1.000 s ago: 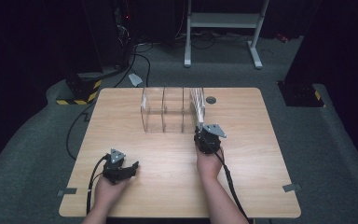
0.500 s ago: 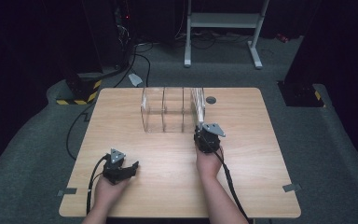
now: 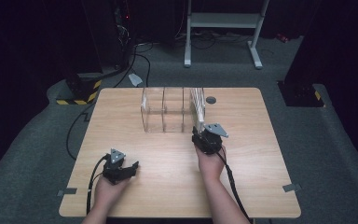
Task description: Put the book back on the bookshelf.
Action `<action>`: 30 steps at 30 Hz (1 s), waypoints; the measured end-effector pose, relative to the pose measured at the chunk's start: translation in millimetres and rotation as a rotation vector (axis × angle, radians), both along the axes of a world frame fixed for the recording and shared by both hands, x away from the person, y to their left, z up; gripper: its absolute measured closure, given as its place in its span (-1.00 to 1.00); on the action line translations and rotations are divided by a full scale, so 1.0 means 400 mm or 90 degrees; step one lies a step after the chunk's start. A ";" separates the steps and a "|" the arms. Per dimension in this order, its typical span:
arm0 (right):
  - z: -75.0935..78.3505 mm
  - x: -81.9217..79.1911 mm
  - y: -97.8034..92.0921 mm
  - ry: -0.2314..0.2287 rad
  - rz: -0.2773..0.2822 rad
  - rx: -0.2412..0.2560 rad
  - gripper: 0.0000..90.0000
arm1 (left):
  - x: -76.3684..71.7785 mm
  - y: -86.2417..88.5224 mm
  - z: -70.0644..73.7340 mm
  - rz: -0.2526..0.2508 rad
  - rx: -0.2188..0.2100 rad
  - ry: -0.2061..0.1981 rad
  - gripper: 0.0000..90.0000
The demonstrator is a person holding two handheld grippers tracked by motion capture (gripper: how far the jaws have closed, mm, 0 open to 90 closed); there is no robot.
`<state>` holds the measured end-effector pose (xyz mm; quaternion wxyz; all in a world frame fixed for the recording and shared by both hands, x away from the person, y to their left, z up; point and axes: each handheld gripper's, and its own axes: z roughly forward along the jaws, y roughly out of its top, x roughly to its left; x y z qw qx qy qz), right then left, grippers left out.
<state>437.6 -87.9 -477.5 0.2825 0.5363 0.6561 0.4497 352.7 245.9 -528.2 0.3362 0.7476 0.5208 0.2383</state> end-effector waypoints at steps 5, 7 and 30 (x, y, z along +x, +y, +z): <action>0.002 -0.017 -0.017 -0.006 0.037 -0.004 -0.13 | 0.000 0.000 0.000 0.000 0.000 0.000 -0.35; 0.001 -0.028 -0.028 -0.003 0.057 -0.008 -0.17 | 0.000 0.000 0.000 0.000 0.001 0.000 -0.35; -0.072 -0.158 -0.267 0.060 0.052 -0.118 -0.33 | -0.002 -0.001 0.000 0.002 -0.001 0.000 -0.35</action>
